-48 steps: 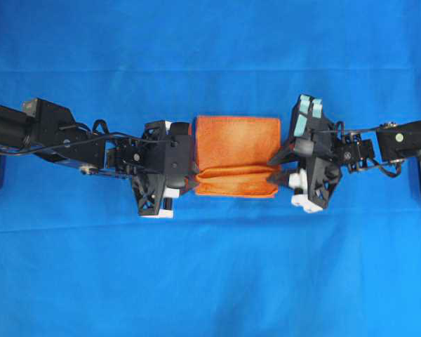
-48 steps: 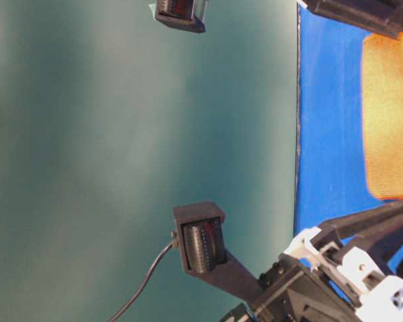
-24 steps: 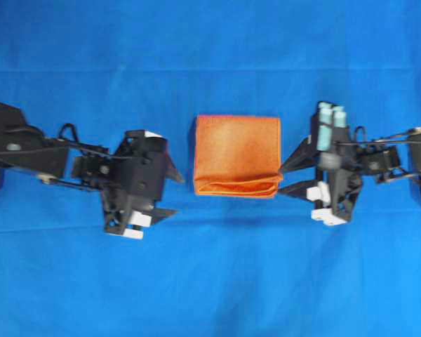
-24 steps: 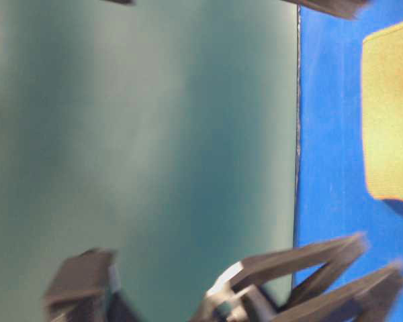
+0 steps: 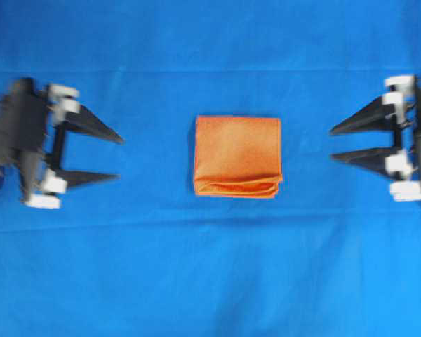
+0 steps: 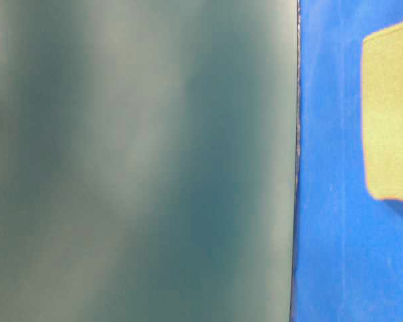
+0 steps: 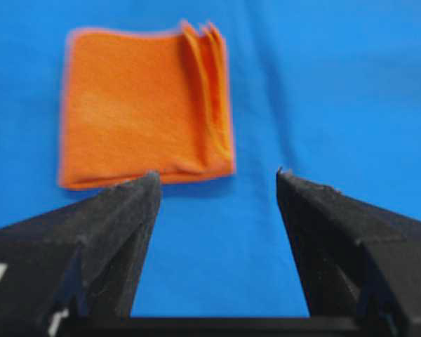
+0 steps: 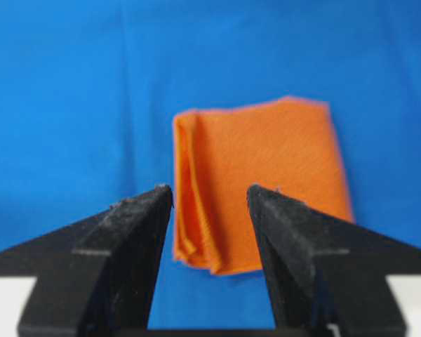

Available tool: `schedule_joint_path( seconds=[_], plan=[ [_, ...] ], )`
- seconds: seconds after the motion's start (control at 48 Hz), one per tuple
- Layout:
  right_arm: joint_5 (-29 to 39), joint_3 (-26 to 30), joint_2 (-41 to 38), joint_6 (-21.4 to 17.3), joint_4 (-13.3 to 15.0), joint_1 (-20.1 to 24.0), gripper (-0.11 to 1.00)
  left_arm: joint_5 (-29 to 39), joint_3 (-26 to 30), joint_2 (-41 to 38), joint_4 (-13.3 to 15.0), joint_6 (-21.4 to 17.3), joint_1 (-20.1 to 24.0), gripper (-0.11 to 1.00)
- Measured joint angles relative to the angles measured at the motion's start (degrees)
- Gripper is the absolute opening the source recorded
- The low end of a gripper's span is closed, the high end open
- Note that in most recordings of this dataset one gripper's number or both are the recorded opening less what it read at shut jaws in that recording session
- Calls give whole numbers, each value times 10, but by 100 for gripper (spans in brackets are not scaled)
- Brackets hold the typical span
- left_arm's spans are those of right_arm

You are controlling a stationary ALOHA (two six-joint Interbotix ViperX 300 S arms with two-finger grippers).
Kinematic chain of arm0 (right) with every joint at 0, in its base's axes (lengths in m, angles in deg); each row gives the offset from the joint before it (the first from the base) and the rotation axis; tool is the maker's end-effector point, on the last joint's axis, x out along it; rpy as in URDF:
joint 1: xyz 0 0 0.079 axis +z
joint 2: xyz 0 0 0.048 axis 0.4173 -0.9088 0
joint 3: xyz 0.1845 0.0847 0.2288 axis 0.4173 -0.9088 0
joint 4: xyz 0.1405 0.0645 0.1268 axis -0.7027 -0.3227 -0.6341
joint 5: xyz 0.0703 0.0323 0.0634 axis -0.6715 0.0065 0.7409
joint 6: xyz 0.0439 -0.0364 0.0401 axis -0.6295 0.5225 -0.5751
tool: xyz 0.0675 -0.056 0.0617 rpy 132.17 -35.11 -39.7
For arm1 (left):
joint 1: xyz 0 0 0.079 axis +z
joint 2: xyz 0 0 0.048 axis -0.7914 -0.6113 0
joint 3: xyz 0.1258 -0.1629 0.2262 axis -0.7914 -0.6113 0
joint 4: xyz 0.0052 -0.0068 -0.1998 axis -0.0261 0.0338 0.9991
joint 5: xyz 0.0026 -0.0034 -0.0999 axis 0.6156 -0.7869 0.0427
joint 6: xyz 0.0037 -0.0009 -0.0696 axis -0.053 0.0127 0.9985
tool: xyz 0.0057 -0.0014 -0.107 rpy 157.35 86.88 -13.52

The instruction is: Fold the orange towel.

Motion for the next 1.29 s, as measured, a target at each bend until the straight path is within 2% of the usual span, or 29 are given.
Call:
schedule_joint_path(
  seconds=[0.188, 0.417, 0.583, 0.834, 1.292],
  plan=[
    [25, -29, 76, -2, 28, -9, 54, -1, -59, 127, 0, 0, 24, 61],
    [20, -92, 142, -5, 30, -45, 54, -1, -123, 228, 0, 0, 32, 61],
    [-9, -135, 162, -8, 30, -75, 54, -4, -173, 285, -1, 4, 36, 61],
    [-57, -164, 161, -8, 20, -93, 54, -9, -203, 312, 0, 9, 65, 60],
    [-62, -166, 157, -9, 18, -93, 54, -9, -204, 313, -1, 10, 68, 60]
  ],
)
